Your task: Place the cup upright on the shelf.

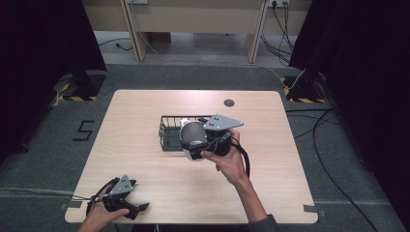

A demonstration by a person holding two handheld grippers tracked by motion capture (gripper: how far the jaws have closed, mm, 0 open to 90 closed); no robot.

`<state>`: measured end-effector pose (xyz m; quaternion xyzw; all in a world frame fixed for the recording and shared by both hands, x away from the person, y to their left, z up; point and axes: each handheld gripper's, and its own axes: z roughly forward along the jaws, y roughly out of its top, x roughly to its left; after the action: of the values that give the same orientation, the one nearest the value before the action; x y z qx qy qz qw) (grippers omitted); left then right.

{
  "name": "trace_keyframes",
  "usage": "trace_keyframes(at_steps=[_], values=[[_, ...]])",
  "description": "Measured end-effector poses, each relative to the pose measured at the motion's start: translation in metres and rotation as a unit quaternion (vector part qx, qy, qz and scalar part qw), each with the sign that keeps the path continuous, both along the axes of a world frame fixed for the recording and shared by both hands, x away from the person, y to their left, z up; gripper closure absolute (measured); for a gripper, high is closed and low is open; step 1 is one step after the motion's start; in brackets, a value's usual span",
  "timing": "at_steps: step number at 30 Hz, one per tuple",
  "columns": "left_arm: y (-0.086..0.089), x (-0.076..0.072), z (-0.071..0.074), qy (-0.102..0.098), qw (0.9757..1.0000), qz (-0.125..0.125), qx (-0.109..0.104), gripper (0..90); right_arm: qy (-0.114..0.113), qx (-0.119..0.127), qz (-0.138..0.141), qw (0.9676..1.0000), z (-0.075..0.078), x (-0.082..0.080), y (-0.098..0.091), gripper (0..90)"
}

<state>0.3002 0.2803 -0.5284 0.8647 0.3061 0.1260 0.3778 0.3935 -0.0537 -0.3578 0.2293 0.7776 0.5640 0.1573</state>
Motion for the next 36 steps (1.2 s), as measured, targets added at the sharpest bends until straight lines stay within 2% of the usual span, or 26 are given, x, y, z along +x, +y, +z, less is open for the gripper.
trace_keyframes(at_steps=[12,15,21,36], values=[[0.0,0.0,0.0,-0.001,1.0,0.001,-0.001,0.0,0.012,0.0,0.008,0.9999,0.001,0.02,0.001,6.2],[0.0,0.0,0.0,0.0,1.0,0.001,-0.001,0.0,0.02,0.007,0.016,0.9996,0.001,0.03,0.001,6.2],[0.0,0.0,0.0,0.002,1.0,-0.001,0.001,0.0,0.021,0.018,0.026,0.9993,0.003,0.048,0.0,6.2],[0.0,0.0,0.0,0.001,1.0,-0.002,0.001,0.0,0.017,0.008,0.046,0.9988,0.007,0.084,0.009,6.2]])
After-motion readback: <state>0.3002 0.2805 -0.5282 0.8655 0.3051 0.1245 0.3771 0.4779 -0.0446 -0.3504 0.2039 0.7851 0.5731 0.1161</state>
